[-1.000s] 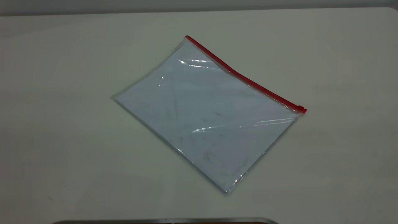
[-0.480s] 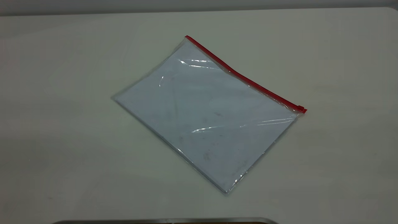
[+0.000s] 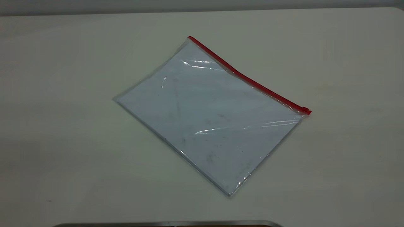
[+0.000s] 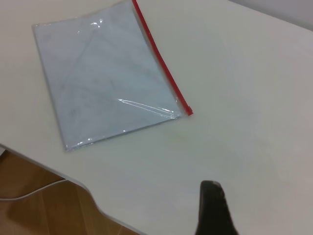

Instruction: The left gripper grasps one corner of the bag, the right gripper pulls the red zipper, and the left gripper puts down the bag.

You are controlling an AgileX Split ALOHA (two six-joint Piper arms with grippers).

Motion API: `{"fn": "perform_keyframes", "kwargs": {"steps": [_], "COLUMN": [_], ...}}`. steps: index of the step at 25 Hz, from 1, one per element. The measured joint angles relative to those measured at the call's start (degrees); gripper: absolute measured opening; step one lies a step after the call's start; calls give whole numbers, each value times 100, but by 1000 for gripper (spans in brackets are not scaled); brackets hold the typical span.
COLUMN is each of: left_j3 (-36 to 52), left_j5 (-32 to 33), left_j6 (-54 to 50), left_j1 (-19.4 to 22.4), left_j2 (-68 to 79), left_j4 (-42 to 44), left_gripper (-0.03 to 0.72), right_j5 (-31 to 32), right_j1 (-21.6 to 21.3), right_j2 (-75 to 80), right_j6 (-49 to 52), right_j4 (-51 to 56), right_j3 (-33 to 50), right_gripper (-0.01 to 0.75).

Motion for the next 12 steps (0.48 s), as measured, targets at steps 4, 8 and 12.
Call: {"fn": "perform_keyframes", "kwargs": {"steps": [4, 8, 12], "left_j3": [0, 0, 0], "left_j5": [-12, -17, -17], "left_j6": [0, 0, 57], "left_j1": [0, 0, 180], "left_j2": [0, 0, -198], "left_j4": [0, 0, 0], "left_gripper": [589, 589, 589], "right_j5": [0, 0, 0], "right_j1": [0, 0, 0], "right_j2": [0, 0, 0], "right_j6": [0, 0, 0], "right_j4": [0, 0, 0], "right_j3": [0, 0, 0], "right_gripper": [520, 520, 520]}}
